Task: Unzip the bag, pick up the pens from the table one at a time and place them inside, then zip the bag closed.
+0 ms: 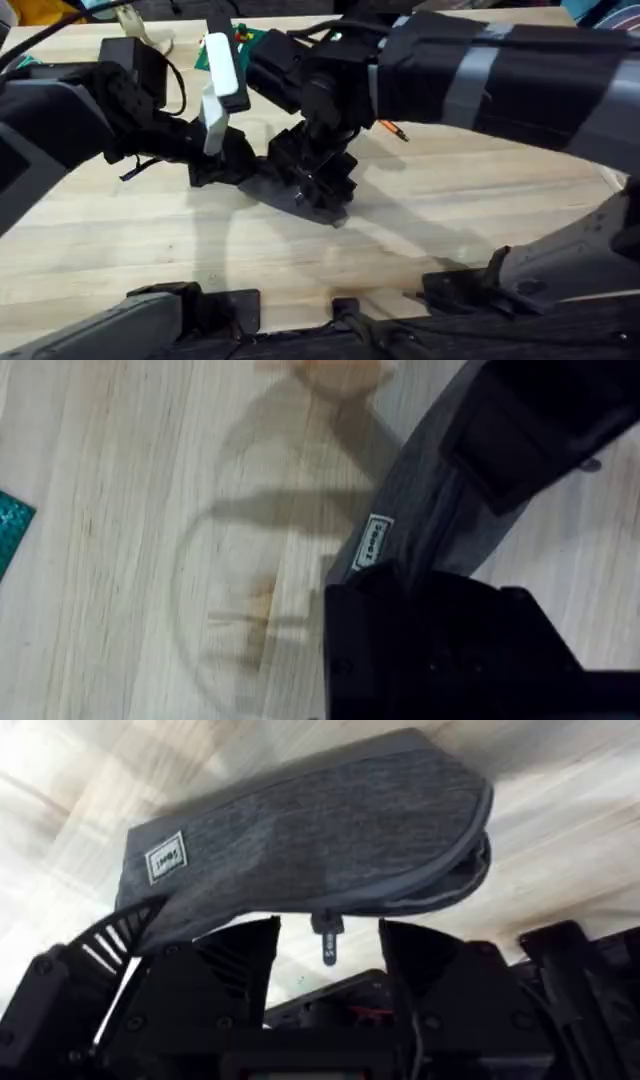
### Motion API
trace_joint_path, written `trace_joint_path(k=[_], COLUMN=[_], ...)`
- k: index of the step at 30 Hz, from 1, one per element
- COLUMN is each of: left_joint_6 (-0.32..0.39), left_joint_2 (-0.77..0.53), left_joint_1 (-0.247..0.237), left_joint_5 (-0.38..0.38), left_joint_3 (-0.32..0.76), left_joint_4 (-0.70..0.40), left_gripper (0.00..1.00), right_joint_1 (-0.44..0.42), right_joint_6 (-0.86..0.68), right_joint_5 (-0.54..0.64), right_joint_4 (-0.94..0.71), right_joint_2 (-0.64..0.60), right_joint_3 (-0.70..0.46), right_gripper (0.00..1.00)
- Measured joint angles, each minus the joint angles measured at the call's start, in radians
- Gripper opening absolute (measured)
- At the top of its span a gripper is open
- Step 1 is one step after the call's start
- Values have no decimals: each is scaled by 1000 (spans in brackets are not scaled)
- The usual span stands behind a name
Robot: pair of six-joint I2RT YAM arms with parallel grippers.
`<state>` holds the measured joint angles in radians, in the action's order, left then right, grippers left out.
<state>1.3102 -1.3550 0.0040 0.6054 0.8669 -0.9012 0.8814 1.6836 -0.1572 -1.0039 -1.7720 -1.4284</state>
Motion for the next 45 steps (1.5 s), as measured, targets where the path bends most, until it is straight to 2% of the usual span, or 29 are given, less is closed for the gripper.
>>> trace_joint_path(k=[8,11,16,24,36,45], left_joint_6=[0,0,1,30,81,92], left_joint_2=[0,0,0,0,0,0], left_joint_1=[0,0,0,0,-1,-6], left_joint_5=[1,1,1,4,46,66], left_joint_3=[0,0,0,0,0,0], left_joint_4=[0,0,1,1,0,-8], left_gripper=[41,41,41,42,42,42], right_joint_1=[-4,-10,-16,-19,-40,-103], right_joint_6=[34,39,41,45,32,-167], right_joint_5=[16,30,45,70,81,70], right_joint_4=[-9,-9,-8,-3,-19,-9], right_joint_2=[-2,-2,-2,-2,-2,32], right_joint_3=[0,0,0,-1,-1,-1], right_gripper=[549,434,335,48,34,33])
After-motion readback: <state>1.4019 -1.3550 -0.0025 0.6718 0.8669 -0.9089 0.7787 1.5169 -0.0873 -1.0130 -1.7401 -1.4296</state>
